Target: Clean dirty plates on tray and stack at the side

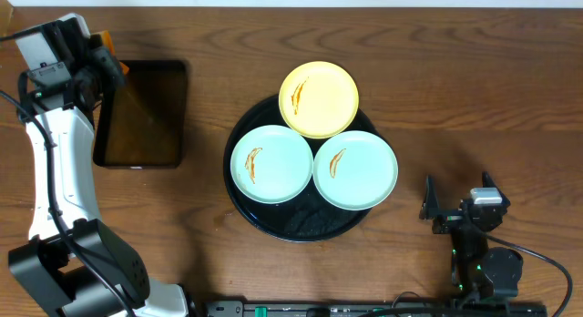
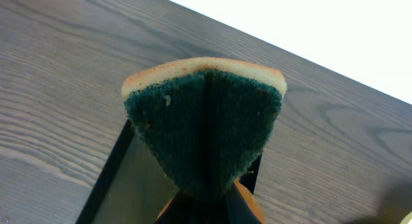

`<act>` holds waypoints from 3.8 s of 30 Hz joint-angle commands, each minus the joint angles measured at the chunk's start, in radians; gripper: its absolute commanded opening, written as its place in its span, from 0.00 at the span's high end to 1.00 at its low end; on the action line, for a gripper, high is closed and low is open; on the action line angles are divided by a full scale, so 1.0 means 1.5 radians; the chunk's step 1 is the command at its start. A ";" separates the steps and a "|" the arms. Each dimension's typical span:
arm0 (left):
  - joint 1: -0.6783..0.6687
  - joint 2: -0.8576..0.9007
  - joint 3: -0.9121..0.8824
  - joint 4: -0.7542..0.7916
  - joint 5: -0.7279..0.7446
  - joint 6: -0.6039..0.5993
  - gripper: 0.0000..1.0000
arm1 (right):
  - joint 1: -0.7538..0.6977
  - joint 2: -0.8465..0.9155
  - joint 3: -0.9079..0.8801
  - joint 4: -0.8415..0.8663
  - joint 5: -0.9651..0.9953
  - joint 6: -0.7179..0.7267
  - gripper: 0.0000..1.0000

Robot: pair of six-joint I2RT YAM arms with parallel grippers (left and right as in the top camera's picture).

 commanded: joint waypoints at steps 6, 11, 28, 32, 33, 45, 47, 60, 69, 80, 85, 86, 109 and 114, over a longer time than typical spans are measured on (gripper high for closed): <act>0.003 0.001 -0.009 0.001 -0.004 0.009 0.93 | -0.005 -0.002 -0.001 -0.003 0.002 -0.005 0.01; 0.003 0.001 -0.011 0.001 -0.004 0.009 0.92 | -0.005 -0.002 -0.001 -0.003 0.002 -0.005 0.01; 0.003 0.031 -0.013 -0.010 -0.004 0.009 0.93 | -0.005 -0.002 -0.001 -0.003 0.002 -0.005 0.01; 0.003 0.047 -0.014 -0.018 -0.004 0.009 0.93 | -0.005 -0.002 -0.001 -0.003 0.002 -0.005 0.01; 0.003 0.051 -0.014 -0.020 -0.004 0.009 0.92 | -0.005 -0.002 -0.001 -0.003 0.002 -0.005 0.01; 0.003 0.127 -0.014 -0.047 -0.004 0.017 0.93 | -0.005 -0.002 -0.001 -0.003 0.002 -0.005 0.01; 0.003 0.139 -0.014 -0.049 -0.004 0.017 0.92 | -0.005 -0.002 -0.001 -0.003 0.002 -0.005 0.01; 0.003 0.024 -0.002 0.024 0.008 0.016 0.93 | -0.005 -0.002 -0.001 -0.003 0.002 -0.005 0.01; 0.003 -0.041 -0.020 0.080 0.049 0.064 0.92 | -0.005 -0.002 -0.001 -0.003 0.002 -0.005 0.01; 0.003 0.087 -0.056 0.071 0.047 0.106 0.93 | -0.005 -0.002 -0.001 -0.003 0.002 -0.005 0.01; 0.001 -0.052 -0.018 0.085 0.052 0.105 0.92 | -0.005 -0.002 -0.001 -0.003 0.002 -0.005 0.01; 0.001 -0.084 -0.018 0.096 0.052 0.101 0.93 | -0.005 -0.002 -0.001 -0.003 0.002 -0.005 0.01; 0.016 0.012 -0.080 0.043 0.051 0.095 0.93 | -0.005 -0.002 -0.001 -0.003 0.002 -0.005 0.01; 0.015 -0.149 -0.080 0.106 0.097 0.096 0.92 | -0.005 -0.002 -0.001 -0.003 0.002 -0.005 0.01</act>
